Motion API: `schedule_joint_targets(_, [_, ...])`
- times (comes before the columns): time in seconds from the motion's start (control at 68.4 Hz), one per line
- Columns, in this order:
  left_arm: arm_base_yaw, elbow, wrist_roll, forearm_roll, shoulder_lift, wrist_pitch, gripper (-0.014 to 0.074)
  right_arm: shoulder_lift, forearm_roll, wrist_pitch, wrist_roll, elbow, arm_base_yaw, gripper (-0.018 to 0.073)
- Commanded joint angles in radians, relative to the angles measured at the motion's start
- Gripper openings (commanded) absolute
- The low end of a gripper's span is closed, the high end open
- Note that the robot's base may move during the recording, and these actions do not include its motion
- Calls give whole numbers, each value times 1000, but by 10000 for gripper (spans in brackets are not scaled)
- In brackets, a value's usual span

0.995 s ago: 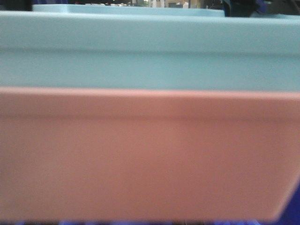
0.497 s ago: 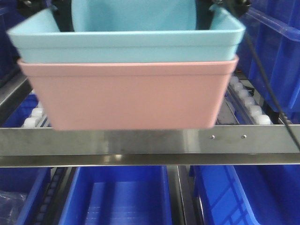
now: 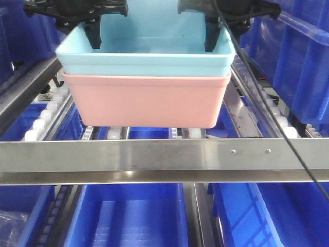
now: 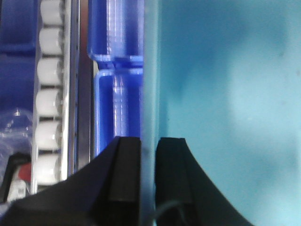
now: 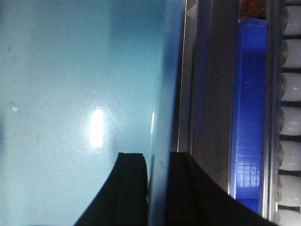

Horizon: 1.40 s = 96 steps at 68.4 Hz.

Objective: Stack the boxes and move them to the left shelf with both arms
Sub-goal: 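Lower the stacked pink and light-blue boxes onto the roller shelf with both grippers, then open both grippers and lift them off the box walls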

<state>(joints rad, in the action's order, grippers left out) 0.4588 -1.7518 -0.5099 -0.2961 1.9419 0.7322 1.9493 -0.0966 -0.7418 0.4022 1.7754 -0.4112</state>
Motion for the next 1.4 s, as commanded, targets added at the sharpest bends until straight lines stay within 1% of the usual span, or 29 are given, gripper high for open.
schedule_joint_targets(0.0, [-8,-46,5,-60,-48,-83,-3,-69,-11,112,-24,50,9,56])
schedule_joint_targets(0.293, [-8,-46,5,-53,-32,-81,-3,-33,-13,121,-24,50,9,56])
schedule_joint_targets(0.351, [-8,-46,5,-53,-26,-79,-3,-33,-13,140,-24,50,9,56])
schedule_joint_targets(0.483, [-8,-46,5,-7,-22,-63,-1,-33,-13,160,-24,50,9,56])
schedule_joint_targets(0.644, [-8,-46,5,-3,-20,-48,2,-33,-13,156,-24,50,9,61])
schedule_joint_targets(0.702, [-8,-46,5,-3,-20,-48,32,-33,-13,159,-24,50,9,71])
schedule_joint_targets(0.761, [-8,-46,5,-1,-20,-48,106,-33,-13,165,-24,50,9,124])
schedule_joint_targets(0.79, [-8,-46,5,-1,-20,-50,172,-33,-13,168,-24,50,9,170])
schedule_joint_targets(0.804, [-8,-46,5,-1,-20,-50,187,-33,-13,168,-24,50,9,197])
schedule_joint_targets(0.834, [-8,-48,5,-1,-20,-50,248,-33,-13,168,-24,50,9,272])
schedule_joint_targets(0.848, [-8,-50,5,-1,-20,-50,295,-33,-13,168,-24,50,9,288])
schedule_joint_targets(0.907, [-8,-54,5,-5,-20,-40,402,-34,-13,172,-24,50,9,426])
schedule_joint_targets(0.951, [-8,-57,5,-7,-20,-31,451,-37,-13,172,-24,50,9,495])
schedule_joint_targets(0.995, [-8,-69,5,-8,-20,-18,470,-40,-13,166,-24,50,9,539])
schedule_joint_targets(1.038, [-8,-84,5,-8,-20,2,468,-48,-13,161,-24,50,9,556])
schedule_joint_targets(1.126, [-8,-132,5,-8,-22,41,450,-70,-13,161,-24,50,9,549])
schedule_joint_targets(1.243, [-8,-205,5,-8,-22,112,396,-104,-13,152,-24,50,9,549])
schedule_joint_targets(1.331, [-8,-258,5,-8,-24,176,300,-133,-13,144,-24,50,8,545])
schedule_joint_targets(1.389, [-8,-280,5,-12,-24,196,204,-146,-15,141,-24,50,8,503])
